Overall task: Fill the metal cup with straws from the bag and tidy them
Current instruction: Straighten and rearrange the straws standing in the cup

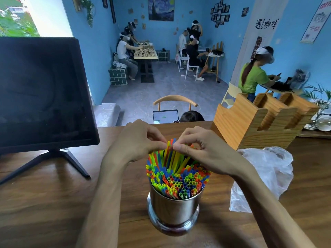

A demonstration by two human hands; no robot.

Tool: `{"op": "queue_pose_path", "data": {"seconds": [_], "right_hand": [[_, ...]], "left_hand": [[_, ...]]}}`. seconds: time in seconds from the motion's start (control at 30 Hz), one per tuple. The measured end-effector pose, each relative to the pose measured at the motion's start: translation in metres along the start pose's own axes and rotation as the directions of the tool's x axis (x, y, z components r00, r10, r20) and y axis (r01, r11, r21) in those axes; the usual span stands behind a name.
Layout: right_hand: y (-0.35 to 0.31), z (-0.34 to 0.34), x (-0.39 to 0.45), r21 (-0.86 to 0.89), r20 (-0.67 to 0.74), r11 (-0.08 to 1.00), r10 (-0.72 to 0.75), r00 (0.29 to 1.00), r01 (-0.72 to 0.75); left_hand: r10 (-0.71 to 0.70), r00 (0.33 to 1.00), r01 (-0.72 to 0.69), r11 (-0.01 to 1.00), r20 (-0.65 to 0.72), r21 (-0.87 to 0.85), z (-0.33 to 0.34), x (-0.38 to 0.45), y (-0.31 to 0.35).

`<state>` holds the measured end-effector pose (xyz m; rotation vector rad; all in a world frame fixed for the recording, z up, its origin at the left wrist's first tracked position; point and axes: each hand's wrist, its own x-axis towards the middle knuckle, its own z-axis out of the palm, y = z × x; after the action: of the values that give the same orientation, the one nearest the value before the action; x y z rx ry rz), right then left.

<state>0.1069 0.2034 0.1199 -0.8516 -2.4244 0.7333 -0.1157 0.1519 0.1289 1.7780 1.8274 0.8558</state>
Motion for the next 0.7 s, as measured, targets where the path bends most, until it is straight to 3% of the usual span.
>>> {"op": "queue_pose_path", "data": {"seconds": [0.13,0.3,0.43,0.7], "right_hand": [[0.002,0.002,-0.001,-0.034,0.077,0.999,-0.010,0.997,0.012],[0.005,0.000,0.001,0.113,0.005,0.993,0.013,1.000,-0.013],[0.005,0.000,0.005,0.121,-0.076,0.993,0.000,0.997,0.009],[-0.007,0.011,0.011,0.210,-0.030,0.976,-0.055,0.998,0.060]], "left_hand": [[0.040,0.999,-0.040,0.999,-0.016,-0.012,-0.006,-0.002,0.005],[0.158,0.982,-0.161,0.987,-0.100,-0.025,-0.014,-0.008,0.017],[0.252,0.954,-0.271,0.956,-0.161,-0.110,-0.020,-0.009,0.030],[0.372,0.842,-0.491,0.828,-0.390,-0.272,-0.019,-0.006,0.046]]}}
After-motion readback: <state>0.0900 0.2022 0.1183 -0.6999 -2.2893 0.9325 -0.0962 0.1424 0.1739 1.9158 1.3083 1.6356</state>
